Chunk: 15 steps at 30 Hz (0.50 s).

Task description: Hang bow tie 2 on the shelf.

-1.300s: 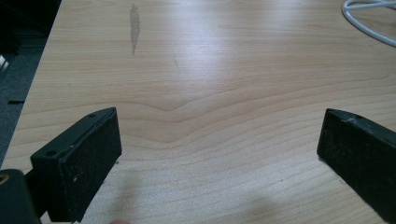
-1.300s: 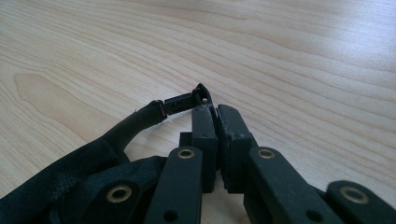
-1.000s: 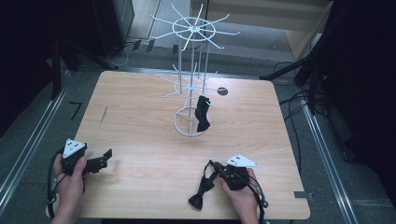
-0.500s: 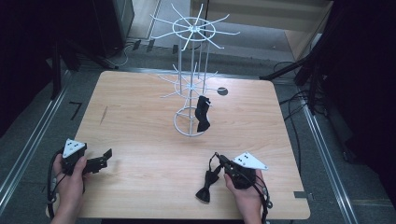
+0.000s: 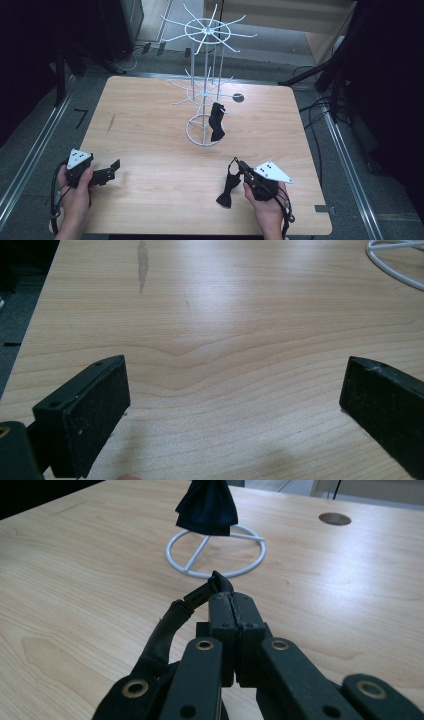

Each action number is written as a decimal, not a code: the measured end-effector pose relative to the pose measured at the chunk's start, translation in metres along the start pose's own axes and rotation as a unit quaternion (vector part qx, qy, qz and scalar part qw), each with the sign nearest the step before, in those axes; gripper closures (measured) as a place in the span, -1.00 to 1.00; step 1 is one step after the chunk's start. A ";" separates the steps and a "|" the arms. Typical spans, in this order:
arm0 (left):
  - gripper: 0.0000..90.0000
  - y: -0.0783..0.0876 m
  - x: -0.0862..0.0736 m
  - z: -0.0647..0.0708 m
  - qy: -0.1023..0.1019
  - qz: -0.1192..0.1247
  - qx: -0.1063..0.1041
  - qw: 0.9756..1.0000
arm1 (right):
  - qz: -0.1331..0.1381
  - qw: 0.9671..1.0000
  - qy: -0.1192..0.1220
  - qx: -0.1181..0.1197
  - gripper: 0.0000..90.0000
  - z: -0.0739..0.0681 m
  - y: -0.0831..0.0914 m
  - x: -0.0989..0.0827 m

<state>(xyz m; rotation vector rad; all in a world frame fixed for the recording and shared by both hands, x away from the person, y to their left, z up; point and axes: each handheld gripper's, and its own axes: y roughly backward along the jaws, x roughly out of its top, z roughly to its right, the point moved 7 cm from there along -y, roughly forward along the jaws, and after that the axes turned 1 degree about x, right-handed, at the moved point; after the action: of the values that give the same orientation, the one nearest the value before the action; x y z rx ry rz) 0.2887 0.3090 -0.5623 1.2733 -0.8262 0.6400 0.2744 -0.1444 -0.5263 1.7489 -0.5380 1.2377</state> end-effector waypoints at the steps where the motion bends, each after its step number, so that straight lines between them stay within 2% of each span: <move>1: -1.00 0.000 0.000 0.000 0.000 0.000 0.000 1.000 | 0.003 1.000 0.000 0.000 1.00 0.000 0.001 0.002; 15: -1.00 0.000 0.000 0.000 0.002 0.001 0.001 1.000 | 0.046 0.999 -0.004 -0.023 1.00 0.017 0.017 0.029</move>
<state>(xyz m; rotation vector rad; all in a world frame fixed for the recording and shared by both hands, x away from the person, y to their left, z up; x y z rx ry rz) 0.2890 0.3092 -0.5624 1.2726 -0.8245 0.6440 0.2823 -0.1635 -0.4951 1.7079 -0.6537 1.2732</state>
